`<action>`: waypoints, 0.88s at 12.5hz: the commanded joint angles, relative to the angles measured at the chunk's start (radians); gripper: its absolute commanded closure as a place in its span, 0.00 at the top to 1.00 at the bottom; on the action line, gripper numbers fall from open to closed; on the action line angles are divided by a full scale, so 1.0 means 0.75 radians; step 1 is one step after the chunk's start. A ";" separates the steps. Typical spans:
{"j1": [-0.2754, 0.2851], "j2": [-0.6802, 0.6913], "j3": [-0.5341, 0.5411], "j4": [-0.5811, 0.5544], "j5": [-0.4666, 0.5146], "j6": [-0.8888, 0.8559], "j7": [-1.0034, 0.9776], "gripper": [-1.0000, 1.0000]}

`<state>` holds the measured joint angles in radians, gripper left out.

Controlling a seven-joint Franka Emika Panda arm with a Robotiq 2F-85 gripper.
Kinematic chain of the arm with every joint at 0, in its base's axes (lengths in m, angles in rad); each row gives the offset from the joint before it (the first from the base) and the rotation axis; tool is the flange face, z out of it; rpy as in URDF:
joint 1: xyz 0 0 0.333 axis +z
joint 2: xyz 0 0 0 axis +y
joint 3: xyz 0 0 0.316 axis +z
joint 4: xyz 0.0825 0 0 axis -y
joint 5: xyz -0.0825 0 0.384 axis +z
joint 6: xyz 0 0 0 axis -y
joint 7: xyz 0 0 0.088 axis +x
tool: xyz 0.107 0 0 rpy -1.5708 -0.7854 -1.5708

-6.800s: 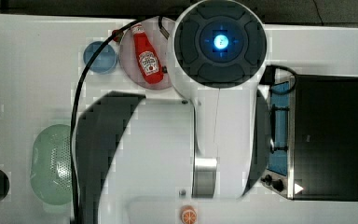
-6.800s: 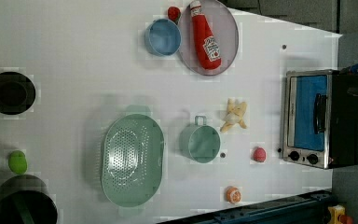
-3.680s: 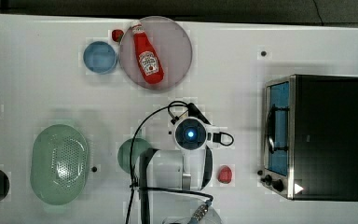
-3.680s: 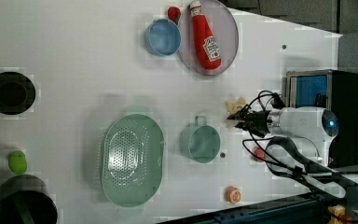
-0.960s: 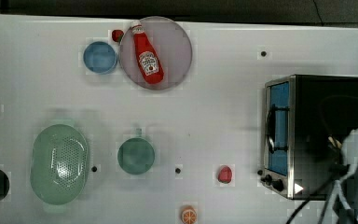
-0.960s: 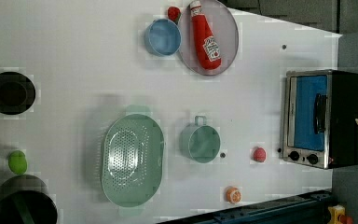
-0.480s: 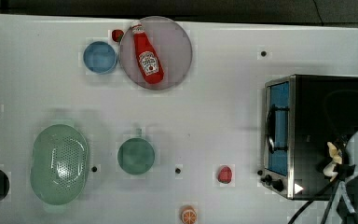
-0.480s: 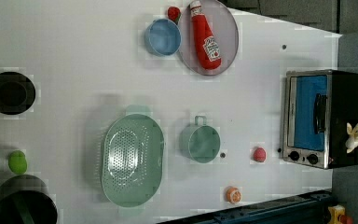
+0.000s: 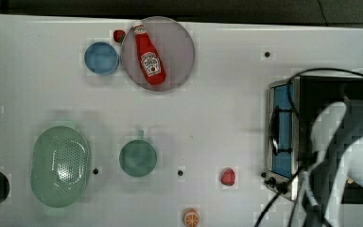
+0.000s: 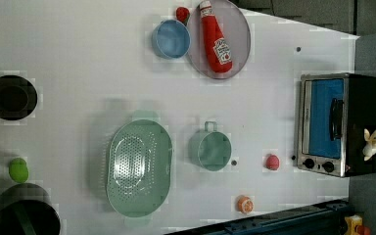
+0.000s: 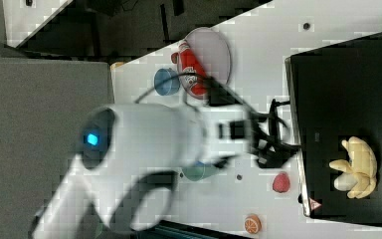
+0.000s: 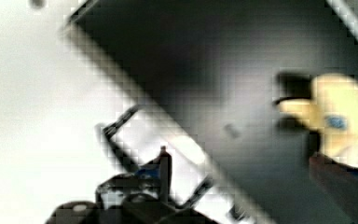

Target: Pick banana from table and place on oven.

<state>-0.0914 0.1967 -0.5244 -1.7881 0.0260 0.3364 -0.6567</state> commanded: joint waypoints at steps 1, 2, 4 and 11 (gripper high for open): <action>0.126 -0.251 0.098 0.071 -0.016 -0.222 0.347 1.00; 0.140 -0.307 0.145 0.072 -0.016 -0.334 0.501 1.00; 0.156 -0.411 0.259 0.070 -0.017 -0.453 0.807 1.00; 0.160 -0.566 0.583 0.062 -0.111 -0.510 1.000 1.00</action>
<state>0.0582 -0.3064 -0.0768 -1.7197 -0.0530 -0.0219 0.0091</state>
